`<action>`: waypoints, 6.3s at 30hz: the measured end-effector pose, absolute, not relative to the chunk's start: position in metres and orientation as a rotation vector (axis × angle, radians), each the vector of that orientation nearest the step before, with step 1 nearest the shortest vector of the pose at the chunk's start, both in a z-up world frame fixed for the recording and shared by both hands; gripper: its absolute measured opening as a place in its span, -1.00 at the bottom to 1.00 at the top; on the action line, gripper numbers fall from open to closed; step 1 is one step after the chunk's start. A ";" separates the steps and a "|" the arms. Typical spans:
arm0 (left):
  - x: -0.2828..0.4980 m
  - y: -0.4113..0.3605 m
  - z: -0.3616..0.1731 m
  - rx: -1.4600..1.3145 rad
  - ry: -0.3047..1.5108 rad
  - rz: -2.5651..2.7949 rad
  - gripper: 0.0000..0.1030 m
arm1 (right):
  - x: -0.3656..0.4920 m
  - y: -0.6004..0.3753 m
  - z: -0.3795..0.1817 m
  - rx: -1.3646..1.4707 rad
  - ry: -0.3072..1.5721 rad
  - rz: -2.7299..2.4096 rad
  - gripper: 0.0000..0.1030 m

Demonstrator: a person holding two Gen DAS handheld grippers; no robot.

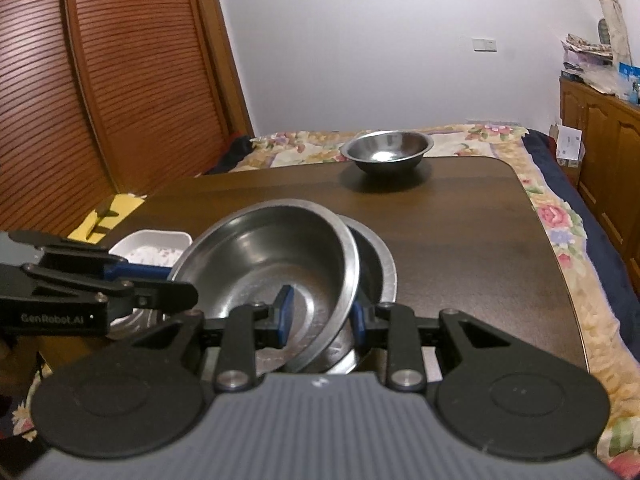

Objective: Organize plates and bowls

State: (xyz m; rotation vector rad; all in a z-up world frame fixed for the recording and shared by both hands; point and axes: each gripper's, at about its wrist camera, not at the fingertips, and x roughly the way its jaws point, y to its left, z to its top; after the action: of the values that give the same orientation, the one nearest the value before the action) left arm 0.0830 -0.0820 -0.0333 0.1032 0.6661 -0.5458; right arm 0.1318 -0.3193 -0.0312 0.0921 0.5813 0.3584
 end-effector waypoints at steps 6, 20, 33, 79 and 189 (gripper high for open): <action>0.083 -0.083 -0.037 0.109 0.676 -0.536 -0.53 | 0.133 -0.316 -0.030 0.067 0.585 0.359 -0.38; 0.085 -0.086 -0.039 0.135 0.678 -0.513 -0.53 | 0.142 -0.311 -0.028 0.004 0.598 0.359 -0.36; 0.084 -0.083 -0.036 0.121 0.658 -0.500 -0.53 | 0.145 -0.316 -0.026 0.045 0.590 0.359 -0.36; 0.143 -0.077 0.020 0.102 0.512 -0.458 0.23 | 0.186 -0.346 0.015 0.042 0.458 0.266 -0.02; 0.229 -0.112 0.030 0.000 0.575 -0.552 -0.53 | 0.258 -0.344 0.028 0.100 0.571 0.281 -0.50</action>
State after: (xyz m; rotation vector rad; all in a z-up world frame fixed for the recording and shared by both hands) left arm 0.2293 -0.1121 0.0305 -0.0001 0.5753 -0.5521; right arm 0.2583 -0.3444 0.0284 0.0998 0.5710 0.2809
